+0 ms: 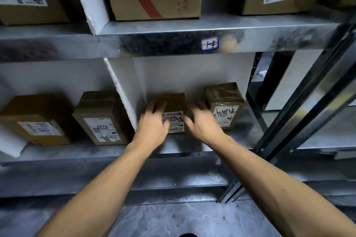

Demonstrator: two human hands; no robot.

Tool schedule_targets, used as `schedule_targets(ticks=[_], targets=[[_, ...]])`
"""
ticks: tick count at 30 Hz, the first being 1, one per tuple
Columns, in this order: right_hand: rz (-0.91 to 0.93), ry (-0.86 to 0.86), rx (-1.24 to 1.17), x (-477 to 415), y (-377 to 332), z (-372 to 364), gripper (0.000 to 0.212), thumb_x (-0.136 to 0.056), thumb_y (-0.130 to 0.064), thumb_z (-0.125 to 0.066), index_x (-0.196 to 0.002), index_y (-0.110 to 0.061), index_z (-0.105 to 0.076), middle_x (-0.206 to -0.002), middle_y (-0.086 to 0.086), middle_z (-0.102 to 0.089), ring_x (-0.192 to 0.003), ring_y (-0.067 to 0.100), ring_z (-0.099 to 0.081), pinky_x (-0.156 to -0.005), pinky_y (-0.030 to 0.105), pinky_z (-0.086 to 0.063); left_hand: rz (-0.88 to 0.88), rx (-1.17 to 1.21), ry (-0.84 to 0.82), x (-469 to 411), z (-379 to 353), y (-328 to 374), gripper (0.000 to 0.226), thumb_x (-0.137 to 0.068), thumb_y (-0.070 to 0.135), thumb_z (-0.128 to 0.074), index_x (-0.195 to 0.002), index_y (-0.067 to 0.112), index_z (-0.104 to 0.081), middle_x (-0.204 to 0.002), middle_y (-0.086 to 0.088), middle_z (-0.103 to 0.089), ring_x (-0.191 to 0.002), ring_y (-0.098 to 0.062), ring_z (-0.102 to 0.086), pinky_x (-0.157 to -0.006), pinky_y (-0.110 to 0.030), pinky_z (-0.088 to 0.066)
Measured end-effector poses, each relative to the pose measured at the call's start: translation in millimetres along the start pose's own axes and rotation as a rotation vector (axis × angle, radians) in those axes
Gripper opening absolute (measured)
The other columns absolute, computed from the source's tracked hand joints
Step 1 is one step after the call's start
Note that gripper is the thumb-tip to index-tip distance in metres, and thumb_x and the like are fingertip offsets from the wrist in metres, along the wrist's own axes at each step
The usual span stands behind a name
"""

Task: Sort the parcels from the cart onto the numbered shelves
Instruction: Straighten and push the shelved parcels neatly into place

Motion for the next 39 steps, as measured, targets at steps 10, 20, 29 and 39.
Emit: schedule_targets(ticks=[10,20,29,39], targets=[[-0.064,0.018,-0.168,-13,6,-15,0.044,-0.099,-0.023,-0.059,-0.141,-0.014,-0.053,-0.135,0.015,-0.058,-0.122,0.033,-0.055,-0.095,0.024,-0.037,0.076,0.103,-0.107,-13,-12,-7,0.063,-0.089,0.026,-0.061,-0.147,0.026,-0.036,-0.156,-0.011,-0.018,-0.126,-0.039,-0.046,-0.101,-0.043,-0.044],[-0.071,0.105,-0.268,-6,10,-25,0.036,-0.098,-0.017,-0.059,-0.134,-0.016,-0.059,-0.128,0.008,-0.067,-0.113,0.027,-0.063,-0.085,0.014,-0.039,0.071,0.173,-0.036,-7,-14,-7,0.051,-0.092,0.026,-0.060,-0.140,0.022,-0.047,-0.149,-0.013,-0.031,-0.115,-0.041,-0.053,-0.097,-0.043,-0.047],[0.003,0.078,-0.230,-1,8,-28,0.037,-0.097,-0.021,-0.063,-0.134,-0.020,-0.062,-0.131,0.008,-0.065,-0.118,0.026,-0.060,-0.094,0.020,-0.039,0.102,0.047,-0.043,7,-15,-11,0.058,-0.091,0.031,-0.060,-0.145,0.023,-0.039,-0.147,-0.018,-0.031,-0.118,-0.043,-0.046,-0.103,-0.047,-0.039],[0.058,0.309,-0.027,20,9,32,0.031,-0.095,-0.027,-0.066,-0.123,-0.013,-0.067,-0.118,0.018,-0.064,-0.105,0.039,-0.061,-0.092,0.040,-0.050,-0.139,0.181,0.077,-10,9,22,0.049,-0.088,0.022,-0.066,-0.135,0.015,-0.054,-0.149,-0.012,-0.037,-0.132,-0.036,-0.040,-0.110,-0.043,-0.035]])
Point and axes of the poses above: each hand's wrist, its own x-axis away from the middle knuckle, its own z-axis out of the back of the hand, y = z × x, the point moved 1 cm from there along -x, towards the middle knuckle
